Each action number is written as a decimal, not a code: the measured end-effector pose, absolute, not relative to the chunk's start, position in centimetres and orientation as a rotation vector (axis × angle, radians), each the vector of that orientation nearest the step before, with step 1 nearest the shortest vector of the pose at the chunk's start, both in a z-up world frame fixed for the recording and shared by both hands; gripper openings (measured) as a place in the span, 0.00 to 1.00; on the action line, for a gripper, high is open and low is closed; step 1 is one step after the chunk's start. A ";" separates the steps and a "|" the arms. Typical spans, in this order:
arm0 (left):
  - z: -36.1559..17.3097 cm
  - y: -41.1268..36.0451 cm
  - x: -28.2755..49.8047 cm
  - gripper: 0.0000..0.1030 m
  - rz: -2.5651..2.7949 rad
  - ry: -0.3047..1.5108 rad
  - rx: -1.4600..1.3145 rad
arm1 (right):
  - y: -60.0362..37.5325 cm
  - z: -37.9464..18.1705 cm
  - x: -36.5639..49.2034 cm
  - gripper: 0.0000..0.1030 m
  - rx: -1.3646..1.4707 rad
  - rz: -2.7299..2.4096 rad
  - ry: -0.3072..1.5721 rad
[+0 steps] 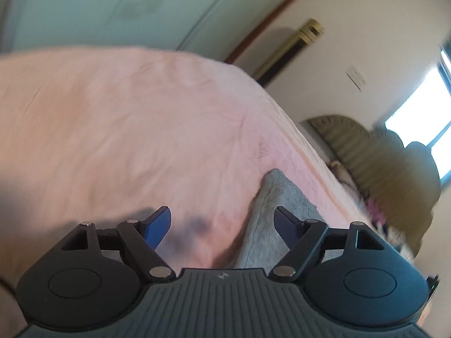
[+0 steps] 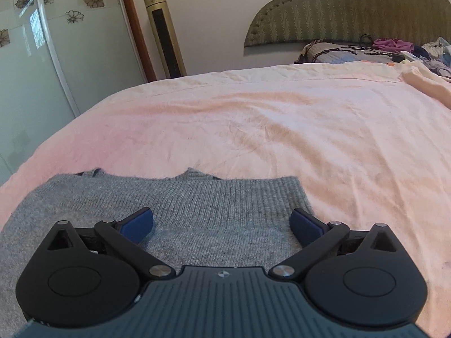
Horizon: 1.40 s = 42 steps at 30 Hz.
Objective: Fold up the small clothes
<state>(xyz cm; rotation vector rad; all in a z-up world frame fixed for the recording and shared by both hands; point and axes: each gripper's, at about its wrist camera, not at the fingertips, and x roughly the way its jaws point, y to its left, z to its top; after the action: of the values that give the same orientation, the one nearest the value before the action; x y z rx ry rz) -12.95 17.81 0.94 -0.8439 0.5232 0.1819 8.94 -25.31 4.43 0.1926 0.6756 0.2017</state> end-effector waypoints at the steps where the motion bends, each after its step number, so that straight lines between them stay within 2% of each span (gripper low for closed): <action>1: 0.5 17.7 -13.5 0.78 0.174 0.526 -0.887 | -25.4 5.4 8.5 0.99 0.205 0.186 0.664; 6: -0.1 15.1 -12.3 0.78 0.027 0.568 -0.910 | -23.0 10.3 4.5 1.00 0.309 0.376 0.598; 12: -1.0 13.4 -10.8 0.74 0.045 0.576 -0.886 | -16.8 10.8 2.6 1.00 0.369 0.599 0.720; 14: -0.9 13.1 -10.2 0.39 0.091 0.587 -0.853 | -14.4 10.8 2.6 1.00 0.361 0.655 0.758; 15: -0.9 13.0 -9.8 0.07 0.118 0.625 -0.816 | -13.1 10.9 2.7 1.00 0.349 0.684 0.774; 18: -0.7 12.3 -9.0 0.06 0.133 0.657 -0.729 | -9.6 10.8 3.8 1.00 0.312 0.756 0.856; 23: 3.5 4.9 -10.8 0.06 0.028 0.451 -0.194 | -5.8 10.8 6.9 1.00 0.286 0.801 1.001; 26: 3.5 0.2 -11.9 0.06 -0.064 0.386 0.086 | -4.2 11.1 8.9 1.00 0.268 0.802 1.066; 32: 2.4 -3.1 -13.0 0.06 -0.161 0.347 0.267 | -2.1 10.1 11.8 1.00 0.153 0.760 1.165; 34: 2.4 -3.3 -13.1 0.06 -0.177 0.351 0.281 | -1.9 9.5 12.2 0.96 0.130 0.753 1.166; 37: 2.1 -3.5 -12.8 0.06 -0.185 0.367 0.291 | -2.3 8.6 12.4 0.80 0.102 0.735 1.145; 39: 2.1 -3.6 -13.0 0.06 -0.189 0.374 0.296 | -3.1 8.1 12.4 0.63 0.099 0.735 1.135; 41: 2.3 -4.2 -13.0 0.06 -0.211 0.381 0.302 | -4.3 7.7 12.4 0.50 0.123 0.748 1.126; 42: 2.5 -4.5 -13.1 0.06 -0.222 0.379 0.307 | -4.9 7.7 12.3 0.41 0.132 0.763 1.123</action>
<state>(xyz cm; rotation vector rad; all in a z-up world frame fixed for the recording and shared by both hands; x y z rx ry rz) -13.10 -4.46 2.48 0.3074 0.3788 -0.2220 12.29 -4.93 7.71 0.1318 1.1230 0.7634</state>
